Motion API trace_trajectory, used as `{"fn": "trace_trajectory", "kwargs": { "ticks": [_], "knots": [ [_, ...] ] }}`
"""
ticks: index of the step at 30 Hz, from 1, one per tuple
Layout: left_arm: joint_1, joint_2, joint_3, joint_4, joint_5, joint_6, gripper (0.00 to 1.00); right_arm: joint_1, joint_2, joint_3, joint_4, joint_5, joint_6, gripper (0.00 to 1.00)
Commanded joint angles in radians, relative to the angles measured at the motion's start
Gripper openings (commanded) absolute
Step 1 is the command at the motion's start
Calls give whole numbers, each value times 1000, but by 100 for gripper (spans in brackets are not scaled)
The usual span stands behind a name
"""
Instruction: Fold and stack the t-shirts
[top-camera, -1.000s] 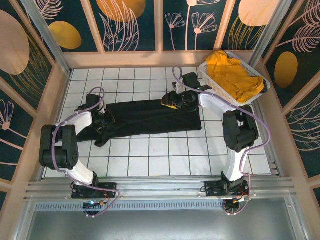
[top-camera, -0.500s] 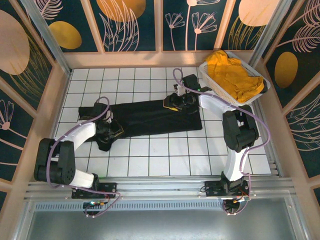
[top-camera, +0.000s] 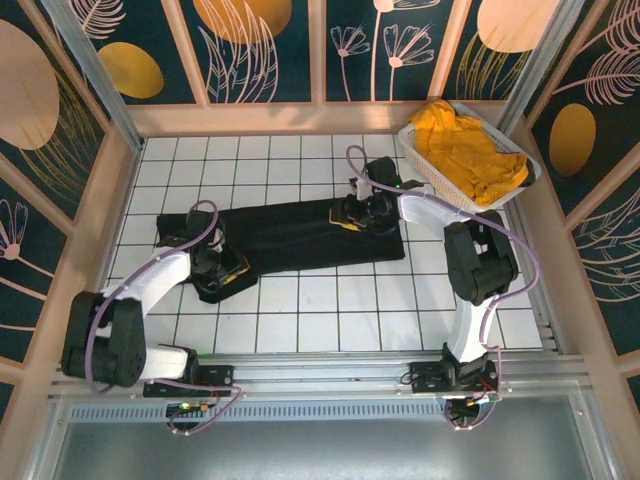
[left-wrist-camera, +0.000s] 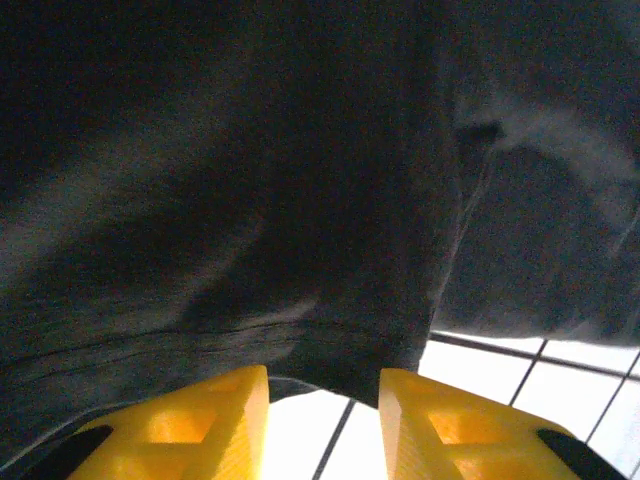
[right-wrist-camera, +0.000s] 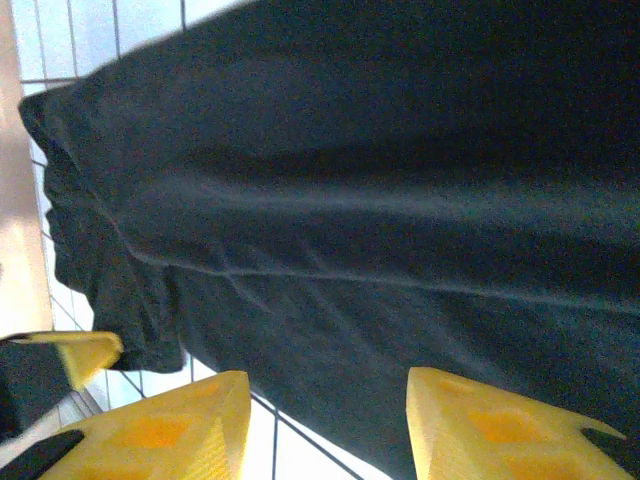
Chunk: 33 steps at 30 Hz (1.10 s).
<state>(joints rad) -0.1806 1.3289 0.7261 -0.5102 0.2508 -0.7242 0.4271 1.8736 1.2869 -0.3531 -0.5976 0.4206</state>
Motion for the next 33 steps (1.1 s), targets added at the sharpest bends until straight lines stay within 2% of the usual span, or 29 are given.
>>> {"fn": "trace_trajectory", "kwargs": {
  "ticks": [1,4,6,9,13,16,21,27,30,33],
  "knots": [
    [67,-64,49,-134,-263,-47,36,4,-71,-44,85,-76,-16,47],
    [199,-48,35,-106,-291,-13,36,20,-78,-55,117,-127,-38,47],
    [269,-29,24,-28,-287,37,35,31,-75,-52,133,-157,-43,48],
    [316,14,19,72,-274,116,34,36,-66,-36,126,-171,-49,48],
    [372,85,24,125,-244,202,33,36,-68,-26,106,-170,-62,49],
    [381,112,26,135,-251,252,32,35,-73,-27,93,-161,-69,49],
    [382,122,-44,205,-162,249,30,36,-70,-32,88,-150,-64,49],
    [382,127,-55,199,-164,264,29,35,-52,-13,89,-150,-53,49],
    [380,121,-54,210,-145,260,22,35,-46,-5,92,-149,-45,49],
    [381,111,-49,213,-137,252,12,35,-41,2,92,-146,-40,49]
  ]
}}
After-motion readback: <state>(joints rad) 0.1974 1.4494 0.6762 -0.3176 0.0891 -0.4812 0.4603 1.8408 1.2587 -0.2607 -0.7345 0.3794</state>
